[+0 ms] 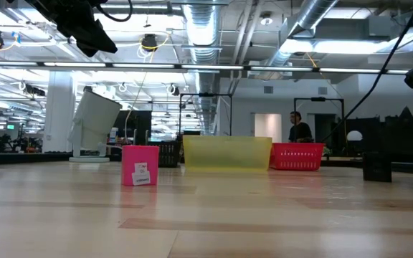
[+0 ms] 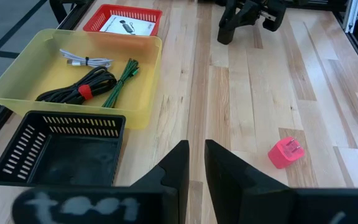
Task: Pick and place items into bin
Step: Put the black charger adapter into the black bin
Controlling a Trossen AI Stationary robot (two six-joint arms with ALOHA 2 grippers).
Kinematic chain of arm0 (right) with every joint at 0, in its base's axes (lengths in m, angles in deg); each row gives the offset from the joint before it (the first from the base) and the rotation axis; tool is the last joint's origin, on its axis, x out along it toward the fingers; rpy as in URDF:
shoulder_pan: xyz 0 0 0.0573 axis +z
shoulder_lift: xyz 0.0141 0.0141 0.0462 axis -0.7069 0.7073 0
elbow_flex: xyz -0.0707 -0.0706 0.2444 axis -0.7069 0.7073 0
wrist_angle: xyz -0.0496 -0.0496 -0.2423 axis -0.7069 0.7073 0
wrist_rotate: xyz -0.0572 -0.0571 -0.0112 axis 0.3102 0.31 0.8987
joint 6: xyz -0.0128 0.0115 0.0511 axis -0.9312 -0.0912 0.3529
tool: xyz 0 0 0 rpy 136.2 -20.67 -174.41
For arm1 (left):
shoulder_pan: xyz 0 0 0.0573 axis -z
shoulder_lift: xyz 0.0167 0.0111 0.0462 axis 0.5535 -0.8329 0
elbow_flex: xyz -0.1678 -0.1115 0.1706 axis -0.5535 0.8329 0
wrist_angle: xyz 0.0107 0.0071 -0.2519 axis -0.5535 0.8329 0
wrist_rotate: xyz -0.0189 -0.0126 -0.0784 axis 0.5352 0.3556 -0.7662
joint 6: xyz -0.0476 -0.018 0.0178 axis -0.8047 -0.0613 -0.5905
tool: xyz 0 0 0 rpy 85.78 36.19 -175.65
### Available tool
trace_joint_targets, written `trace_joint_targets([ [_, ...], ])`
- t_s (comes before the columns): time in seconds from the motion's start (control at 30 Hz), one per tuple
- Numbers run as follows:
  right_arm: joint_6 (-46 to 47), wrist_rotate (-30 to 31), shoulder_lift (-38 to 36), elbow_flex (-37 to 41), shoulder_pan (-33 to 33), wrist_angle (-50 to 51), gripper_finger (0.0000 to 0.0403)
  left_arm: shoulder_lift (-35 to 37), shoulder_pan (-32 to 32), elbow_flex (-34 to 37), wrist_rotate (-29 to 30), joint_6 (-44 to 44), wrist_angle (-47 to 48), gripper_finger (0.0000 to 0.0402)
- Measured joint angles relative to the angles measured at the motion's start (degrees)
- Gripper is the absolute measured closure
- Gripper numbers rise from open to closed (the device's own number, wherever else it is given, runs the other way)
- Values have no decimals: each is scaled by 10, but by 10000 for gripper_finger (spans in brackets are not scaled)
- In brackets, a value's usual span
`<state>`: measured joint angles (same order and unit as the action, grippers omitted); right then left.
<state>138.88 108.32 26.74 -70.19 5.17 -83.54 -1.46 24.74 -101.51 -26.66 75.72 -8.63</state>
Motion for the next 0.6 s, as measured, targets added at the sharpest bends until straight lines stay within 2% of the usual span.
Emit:
trace_joint_targets([
  [0.6, -1, 17, 0, -3, 0, -2, 347, 0, 0, 0, 0, 0, 0, 361],
])
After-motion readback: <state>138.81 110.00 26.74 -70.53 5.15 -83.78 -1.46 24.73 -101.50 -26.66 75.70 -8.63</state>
